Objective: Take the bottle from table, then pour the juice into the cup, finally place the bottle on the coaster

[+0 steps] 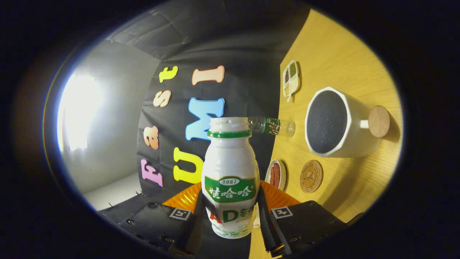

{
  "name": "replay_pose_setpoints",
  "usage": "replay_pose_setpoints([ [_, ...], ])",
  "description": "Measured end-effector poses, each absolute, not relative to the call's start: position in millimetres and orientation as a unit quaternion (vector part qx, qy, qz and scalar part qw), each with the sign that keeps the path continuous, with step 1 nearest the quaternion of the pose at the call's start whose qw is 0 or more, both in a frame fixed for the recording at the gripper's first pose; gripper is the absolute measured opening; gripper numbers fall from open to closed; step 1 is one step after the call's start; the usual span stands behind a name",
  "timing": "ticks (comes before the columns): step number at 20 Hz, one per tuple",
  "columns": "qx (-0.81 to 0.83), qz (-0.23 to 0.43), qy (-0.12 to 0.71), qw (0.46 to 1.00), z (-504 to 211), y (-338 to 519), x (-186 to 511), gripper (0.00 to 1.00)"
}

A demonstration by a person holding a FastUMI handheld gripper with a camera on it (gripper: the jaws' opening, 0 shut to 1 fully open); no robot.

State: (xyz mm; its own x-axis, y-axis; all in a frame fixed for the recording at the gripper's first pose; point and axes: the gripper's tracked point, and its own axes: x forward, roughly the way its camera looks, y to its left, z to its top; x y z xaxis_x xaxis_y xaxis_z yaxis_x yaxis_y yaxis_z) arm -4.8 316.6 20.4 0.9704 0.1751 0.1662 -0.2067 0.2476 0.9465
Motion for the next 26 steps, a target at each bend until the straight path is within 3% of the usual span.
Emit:
replay_pose_setpoints([
  [12,0.309,0.084,-0.017,0.947,6,284,3,0.67],
  [26,0.066,0.014,-0.011,0.998,20,288,37,0.67],
])
